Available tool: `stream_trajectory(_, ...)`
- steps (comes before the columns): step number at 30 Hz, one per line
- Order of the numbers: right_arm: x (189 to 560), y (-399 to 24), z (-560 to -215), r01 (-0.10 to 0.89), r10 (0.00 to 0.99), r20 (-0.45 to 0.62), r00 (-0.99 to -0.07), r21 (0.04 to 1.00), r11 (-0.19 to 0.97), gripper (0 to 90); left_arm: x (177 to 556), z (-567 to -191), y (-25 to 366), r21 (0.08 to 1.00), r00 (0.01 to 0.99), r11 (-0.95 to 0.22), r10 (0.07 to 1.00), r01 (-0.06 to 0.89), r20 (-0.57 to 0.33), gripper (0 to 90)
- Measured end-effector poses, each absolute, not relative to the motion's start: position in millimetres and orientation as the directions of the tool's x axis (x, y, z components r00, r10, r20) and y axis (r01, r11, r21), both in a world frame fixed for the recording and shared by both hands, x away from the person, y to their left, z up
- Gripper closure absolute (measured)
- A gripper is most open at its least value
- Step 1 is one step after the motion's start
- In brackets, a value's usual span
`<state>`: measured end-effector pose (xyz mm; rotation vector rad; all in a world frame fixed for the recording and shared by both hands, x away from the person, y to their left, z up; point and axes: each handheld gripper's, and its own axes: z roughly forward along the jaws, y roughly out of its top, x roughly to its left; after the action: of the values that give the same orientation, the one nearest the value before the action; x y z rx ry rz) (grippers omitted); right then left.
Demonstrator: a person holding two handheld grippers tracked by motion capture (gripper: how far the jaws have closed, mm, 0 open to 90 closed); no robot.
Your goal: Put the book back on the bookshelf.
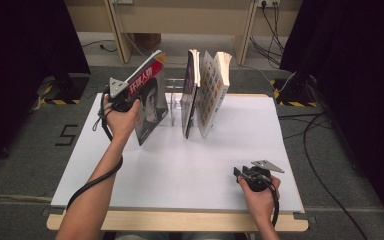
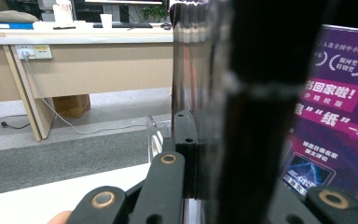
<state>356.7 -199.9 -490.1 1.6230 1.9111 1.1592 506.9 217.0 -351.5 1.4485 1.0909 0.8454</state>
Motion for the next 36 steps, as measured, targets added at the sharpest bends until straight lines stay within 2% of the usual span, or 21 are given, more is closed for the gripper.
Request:
stream_trajectory(16,357,-201,-490,0.627,0.939,0.223,-0.264,0.779,-0.008,60.2,531,-324,200,0.993,0.300,0.002,0.953,0.120,-0.038,86.5)
stream_trajectory(36,357,-202,-490,0.624,0.939,0.220,-0.266,0.781,-0.006,60.4,547,-346,184,0.991,0.248,-0.002,0.968,0.133,-0.031,86.3)
